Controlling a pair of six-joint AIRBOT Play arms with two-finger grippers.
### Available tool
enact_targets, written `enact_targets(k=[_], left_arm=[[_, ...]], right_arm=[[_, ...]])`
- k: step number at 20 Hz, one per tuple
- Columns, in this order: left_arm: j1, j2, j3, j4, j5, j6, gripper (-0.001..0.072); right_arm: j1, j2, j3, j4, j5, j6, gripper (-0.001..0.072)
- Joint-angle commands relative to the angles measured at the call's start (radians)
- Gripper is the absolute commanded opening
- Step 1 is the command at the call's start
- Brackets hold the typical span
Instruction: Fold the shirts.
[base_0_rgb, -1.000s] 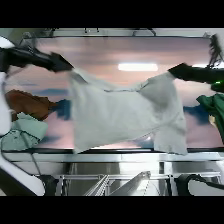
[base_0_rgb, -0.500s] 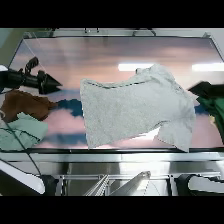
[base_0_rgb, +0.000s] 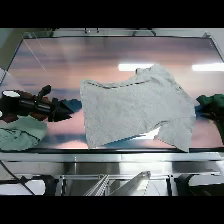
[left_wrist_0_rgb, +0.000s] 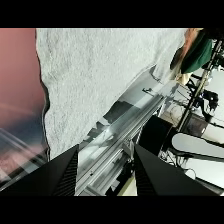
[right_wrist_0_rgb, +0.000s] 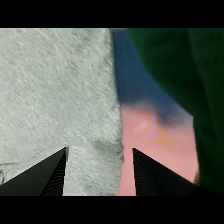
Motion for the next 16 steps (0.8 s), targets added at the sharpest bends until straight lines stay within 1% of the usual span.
enact_targets(k=[1,2,4,5,6,7,8,11,15,16], left_arm=[[-0.047,0.095,-0.133,0.006,0.114,0.005,0.0356],[-0.061,0.112,-0.157,0.006,0.129,0.004,0.0357],[-0.094,0.134,-0.193,0.005,0.152,0.004,0.0356],[-0.109,0.138,-0.204,0.004,0.164,0.004,0.0356],[-0.131,0.137,-0.215,0.004,0.177,0.001,0.0356],[-0.15,0.137,-0.225,0.005,0.194,-0.011,0.0356],[-0.167,0.137,-0.234,0.006,0.206,-0.023,0.0356],[-0.189,0.137,-0.247,0.031,0.216,-0.067,0.0356],[-0.202,0.137,-0.242,0.219,0.198,-0.23,0.0357],[-0.222,0.137,-0.259,0.236,0.227,-0.238,0.0364]], right_arm=[[0.019,-0.106,0.0,0.001,0.013,0.001,0.0454],[0.03,-0.124,0.0,0.003,0.02,0.001,0.0453],[0.058,-0.132,0.002,0.019,0.031,-0.019,0.0352],[0.073,-0.132,0.002,0.023,0.031,-0.019,0.0353],[0.087,-0.132,0.002,0.023,0.034,-0.019,0.0336],[0.101,-0.131,0.002,0.023,0.047,-0.023,0.0152],[0.111,-0.13,0.002,0.022,0.049,-0.023,0.0016],[0.118,-0.123,0.002,0.027,0.049,-0.022,0.0016],[0.118,-0.114,0.002,0.034,0.058,-0.023,0.0016],[0.118,-0.113,0.002,0.042,0.058,-0.023,0.0015]])
